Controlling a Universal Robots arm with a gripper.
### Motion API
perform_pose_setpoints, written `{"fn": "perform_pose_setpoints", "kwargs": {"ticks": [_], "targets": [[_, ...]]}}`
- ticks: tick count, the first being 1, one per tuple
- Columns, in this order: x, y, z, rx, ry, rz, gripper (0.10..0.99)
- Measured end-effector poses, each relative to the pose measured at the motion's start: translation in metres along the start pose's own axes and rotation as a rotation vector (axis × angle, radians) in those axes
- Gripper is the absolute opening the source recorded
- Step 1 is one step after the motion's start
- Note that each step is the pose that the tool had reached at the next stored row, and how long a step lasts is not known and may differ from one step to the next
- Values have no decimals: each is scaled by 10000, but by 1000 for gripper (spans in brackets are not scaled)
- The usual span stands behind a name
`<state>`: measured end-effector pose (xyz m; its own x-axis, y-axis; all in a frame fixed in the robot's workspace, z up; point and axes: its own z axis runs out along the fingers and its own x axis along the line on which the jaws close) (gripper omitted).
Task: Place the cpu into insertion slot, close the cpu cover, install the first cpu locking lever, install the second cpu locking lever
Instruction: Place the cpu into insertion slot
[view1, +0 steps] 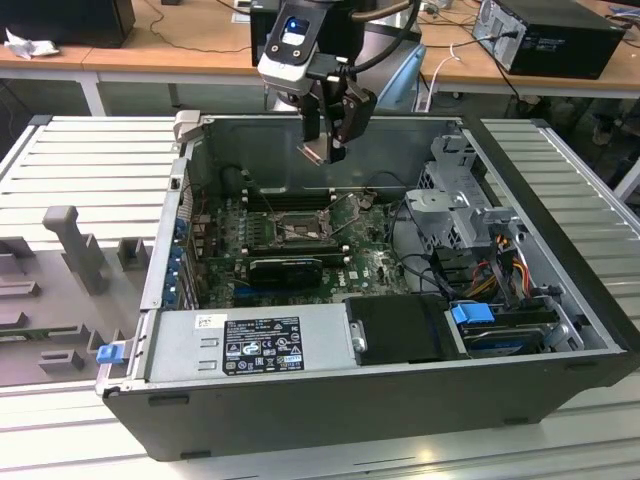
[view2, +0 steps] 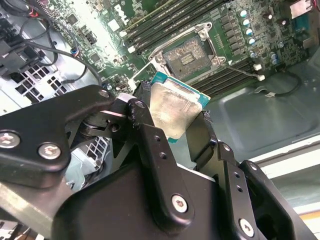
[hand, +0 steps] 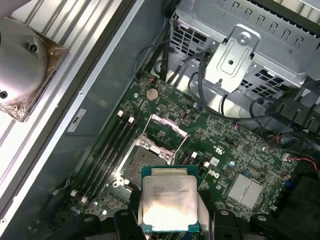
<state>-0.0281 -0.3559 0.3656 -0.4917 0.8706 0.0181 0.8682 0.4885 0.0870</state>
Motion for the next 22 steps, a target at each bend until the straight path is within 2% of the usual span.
{"fn": "perform_pose_setpoints", "kwargs": {"ticks": [9,22], "targets": [[-1,-2,30,5,-4,74,525],[-1,-4,40,-10,-70,837,525]]}}
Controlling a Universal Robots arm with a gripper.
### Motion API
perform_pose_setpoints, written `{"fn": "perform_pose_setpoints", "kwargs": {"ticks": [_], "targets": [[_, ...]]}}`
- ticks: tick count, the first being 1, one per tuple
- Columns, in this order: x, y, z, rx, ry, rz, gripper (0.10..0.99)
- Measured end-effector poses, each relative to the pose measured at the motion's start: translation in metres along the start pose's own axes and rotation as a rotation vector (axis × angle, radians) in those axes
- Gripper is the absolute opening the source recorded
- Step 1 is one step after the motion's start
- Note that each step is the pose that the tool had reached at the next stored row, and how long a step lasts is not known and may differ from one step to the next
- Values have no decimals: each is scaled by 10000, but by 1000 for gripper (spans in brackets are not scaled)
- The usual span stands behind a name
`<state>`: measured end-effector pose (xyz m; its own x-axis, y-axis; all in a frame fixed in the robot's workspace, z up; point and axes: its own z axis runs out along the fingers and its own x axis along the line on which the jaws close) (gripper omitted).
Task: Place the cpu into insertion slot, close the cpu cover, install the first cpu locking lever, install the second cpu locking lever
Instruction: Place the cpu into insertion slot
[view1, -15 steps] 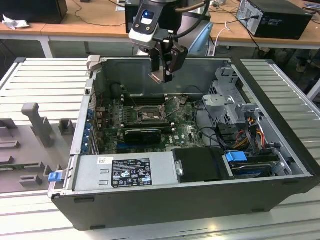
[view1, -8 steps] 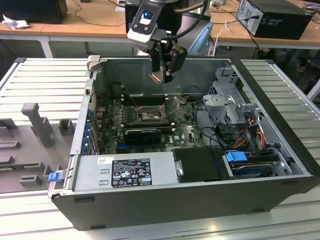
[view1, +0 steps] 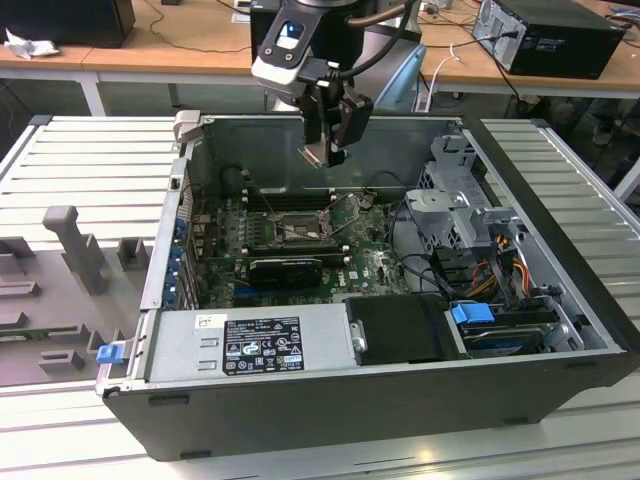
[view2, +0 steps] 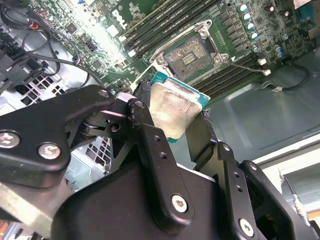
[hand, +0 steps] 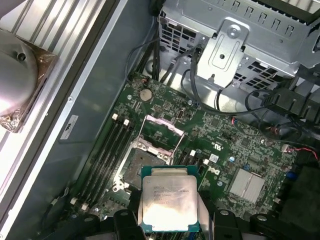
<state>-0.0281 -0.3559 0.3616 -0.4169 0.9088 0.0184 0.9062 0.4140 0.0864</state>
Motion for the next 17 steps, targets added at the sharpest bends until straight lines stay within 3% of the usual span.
{"fn": "perform_pose_setpoints", "kwargs": {"ticks": [17], "targets": [[0,-1,13,-15,-74,846,525]]}}
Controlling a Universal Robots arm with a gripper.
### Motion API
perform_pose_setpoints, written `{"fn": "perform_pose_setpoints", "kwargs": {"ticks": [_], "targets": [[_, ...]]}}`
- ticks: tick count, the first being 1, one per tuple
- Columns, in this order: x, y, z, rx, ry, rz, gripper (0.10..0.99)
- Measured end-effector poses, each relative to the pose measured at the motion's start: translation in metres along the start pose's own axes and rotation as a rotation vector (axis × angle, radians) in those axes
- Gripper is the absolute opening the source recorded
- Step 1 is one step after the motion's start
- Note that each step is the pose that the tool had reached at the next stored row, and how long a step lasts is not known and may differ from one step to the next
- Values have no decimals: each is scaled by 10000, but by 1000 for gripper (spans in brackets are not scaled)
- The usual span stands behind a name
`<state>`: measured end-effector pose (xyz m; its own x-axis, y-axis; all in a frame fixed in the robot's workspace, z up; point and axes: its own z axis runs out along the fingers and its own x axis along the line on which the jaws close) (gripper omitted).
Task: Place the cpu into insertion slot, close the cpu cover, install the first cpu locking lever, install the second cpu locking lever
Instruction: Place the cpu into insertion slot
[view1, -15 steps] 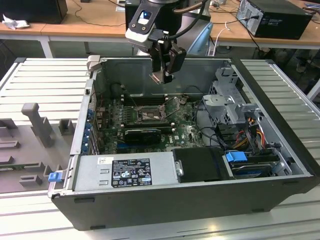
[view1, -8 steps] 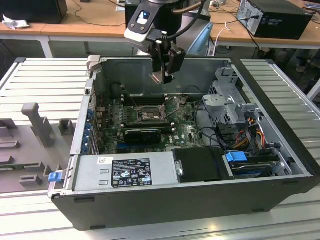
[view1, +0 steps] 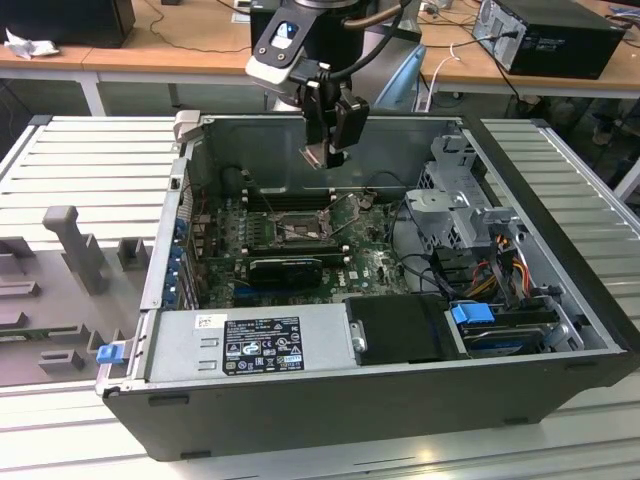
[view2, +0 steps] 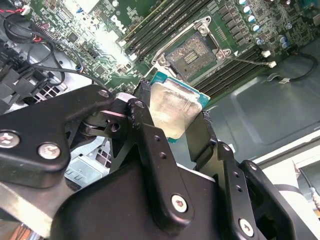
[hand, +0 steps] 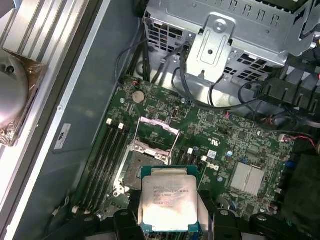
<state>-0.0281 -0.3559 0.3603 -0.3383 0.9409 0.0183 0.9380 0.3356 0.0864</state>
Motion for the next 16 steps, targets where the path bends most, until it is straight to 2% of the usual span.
{"fn": "perform_pose_setpoints", "kwargs": {"ticks": [16], "targets": [[0,-1,10,-13,-61,699,525]]}}
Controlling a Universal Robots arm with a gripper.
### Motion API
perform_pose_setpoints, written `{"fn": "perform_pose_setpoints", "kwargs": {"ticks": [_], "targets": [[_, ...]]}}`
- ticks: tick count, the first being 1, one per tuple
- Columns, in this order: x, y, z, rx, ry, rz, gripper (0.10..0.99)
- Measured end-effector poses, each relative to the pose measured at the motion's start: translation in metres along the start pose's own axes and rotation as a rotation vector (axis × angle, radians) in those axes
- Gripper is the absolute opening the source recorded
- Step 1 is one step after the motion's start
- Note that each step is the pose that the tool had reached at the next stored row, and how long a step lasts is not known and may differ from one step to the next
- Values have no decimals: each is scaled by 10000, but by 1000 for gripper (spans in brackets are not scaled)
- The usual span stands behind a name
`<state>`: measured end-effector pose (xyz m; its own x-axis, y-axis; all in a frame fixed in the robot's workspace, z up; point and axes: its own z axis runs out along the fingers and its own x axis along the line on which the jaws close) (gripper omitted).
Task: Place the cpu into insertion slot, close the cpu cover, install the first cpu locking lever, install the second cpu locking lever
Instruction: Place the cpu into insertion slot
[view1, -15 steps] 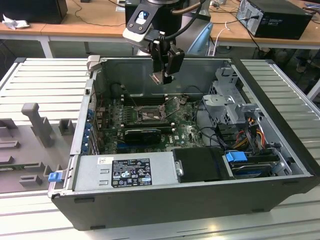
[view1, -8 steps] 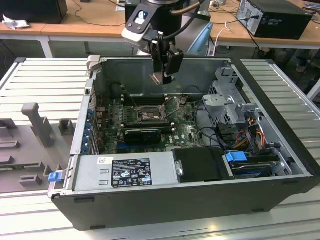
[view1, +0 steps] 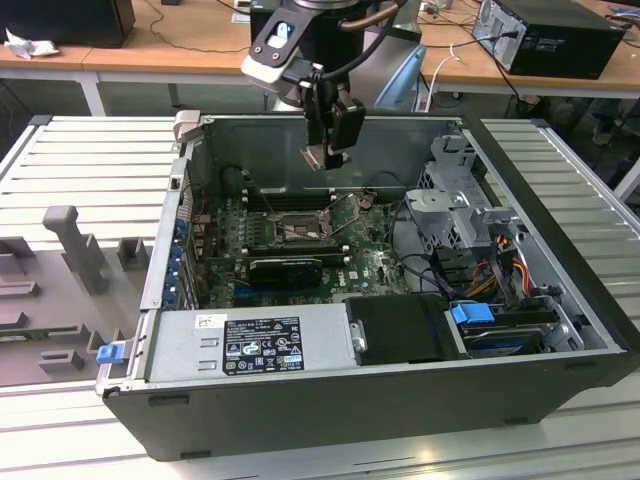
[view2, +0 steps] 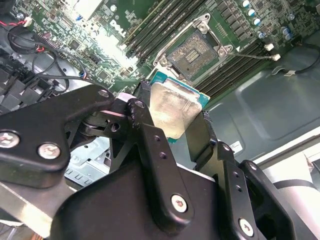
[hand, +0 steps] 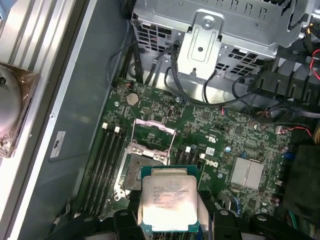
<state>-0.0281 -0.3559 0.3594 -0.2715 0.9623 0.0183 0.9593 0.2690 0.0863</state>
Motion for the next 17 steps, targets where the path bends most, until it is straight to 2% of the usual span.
{"fn": "perform_pose_setpoints", "kwargs": {"ticks": [17], "targets": [[0,-1,10,-13,-65,741,525]]}}
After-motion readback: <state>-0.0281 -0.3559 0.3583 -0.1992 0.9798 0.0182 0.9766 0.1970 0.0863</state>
